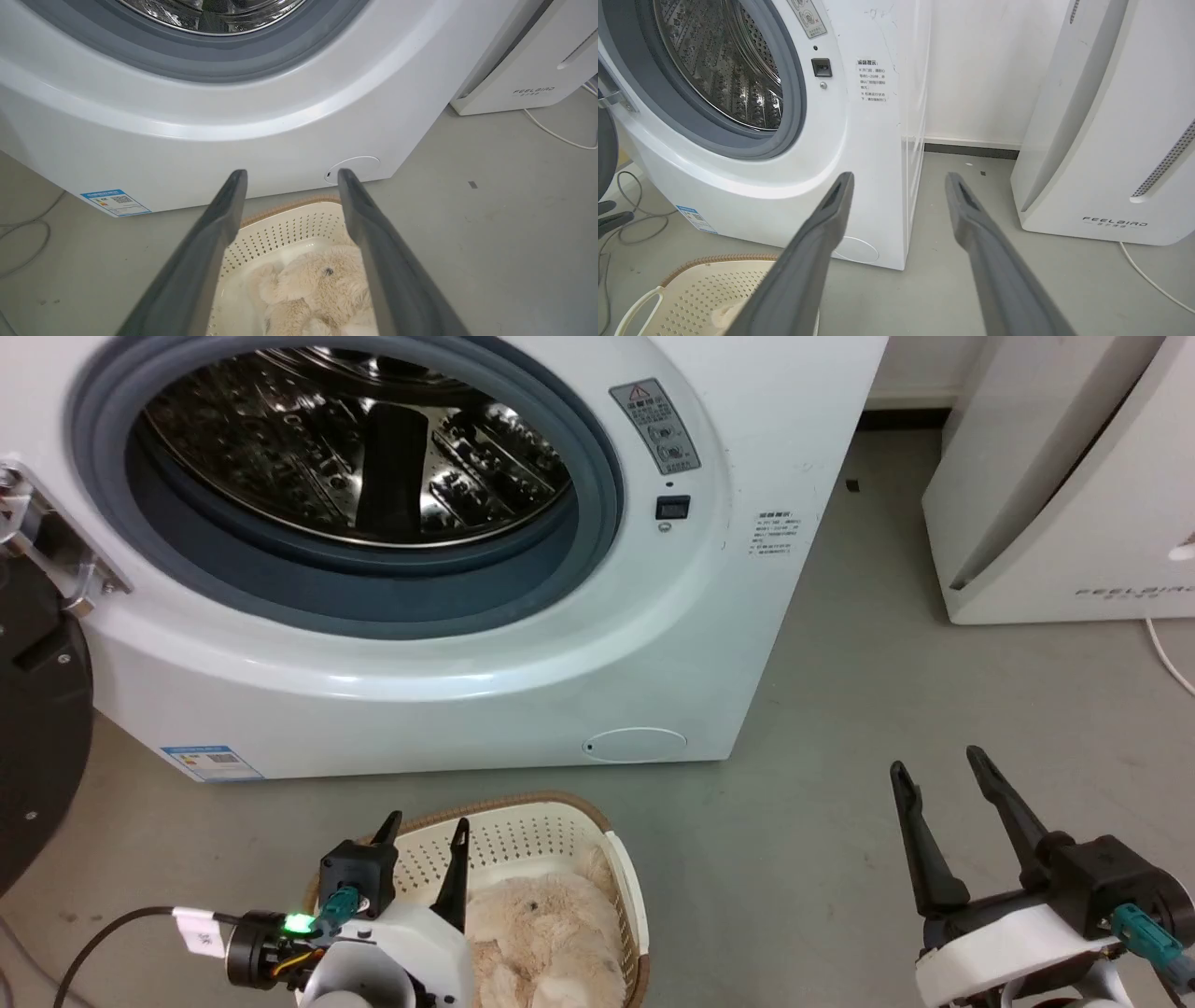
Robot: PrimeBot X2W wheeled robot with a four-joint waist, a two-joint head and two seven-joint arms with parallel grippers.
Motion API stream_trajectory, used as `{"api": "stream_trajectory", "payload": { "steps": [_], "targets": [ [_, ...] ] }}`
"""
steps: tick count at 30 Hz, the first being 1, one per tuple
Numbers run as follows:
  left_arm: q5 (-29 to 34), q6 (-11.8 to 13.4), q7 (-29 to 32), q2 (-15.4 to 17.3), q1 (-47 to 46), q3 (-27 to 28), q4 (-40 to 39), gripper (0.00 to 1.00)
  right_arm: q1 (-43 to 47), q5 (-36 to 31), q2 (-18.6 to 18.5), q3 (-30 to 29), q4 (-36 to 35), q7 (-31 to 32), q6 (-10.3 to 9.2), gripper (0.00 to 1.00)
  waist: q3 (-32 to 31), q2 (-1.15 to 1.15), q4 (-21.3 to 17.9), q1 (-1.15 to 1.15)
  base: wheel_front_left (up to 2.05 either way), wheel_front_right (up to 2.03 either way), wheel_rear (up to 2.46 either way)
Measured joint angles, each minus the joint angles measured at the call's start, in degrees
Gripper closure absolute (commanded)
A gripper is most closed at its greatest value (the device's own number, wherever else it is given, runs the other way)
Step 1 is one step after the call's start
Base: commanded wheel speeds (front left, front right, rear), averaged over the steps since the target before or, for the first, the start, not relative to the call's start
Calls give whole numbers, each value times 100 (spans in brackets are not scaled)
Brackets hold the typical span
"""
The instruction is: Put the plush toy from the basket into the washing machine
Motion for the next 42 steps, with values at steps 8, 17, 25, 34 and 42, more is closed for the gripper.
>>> {"api": "stream_trajectory", "payload": {
  "steps": [8,17,25,34,42],
  "targets": [
    [-102,-73,-51,43,-289,-130,651,0,-60,91,0,14,-42,-87,0,0,236,0,-73,0,0,0,0],
    [-243,-143,13,124,-633,-383,1481,0,-118,89,0,26,-97,-185,0,0,544,0,-148,0,0,0,0],
    [-553,-183,191,129,-883,-790,2103,0,-169,88,0,34,-183,-283,0,0,870,0,-202,0,0,0,0],
    [-938,-258,447,314,-1243,-1236,2752,0,-263,89,0,47,-275,-388,0,0,1324,0,-287,0,0,0,0],
    [-1067,-283,478,511,-1642,-1437,3332,0,-335,91,0,19,-382,-488,0,0,1774,0,-401,0,0,0,0]
  ]
}}
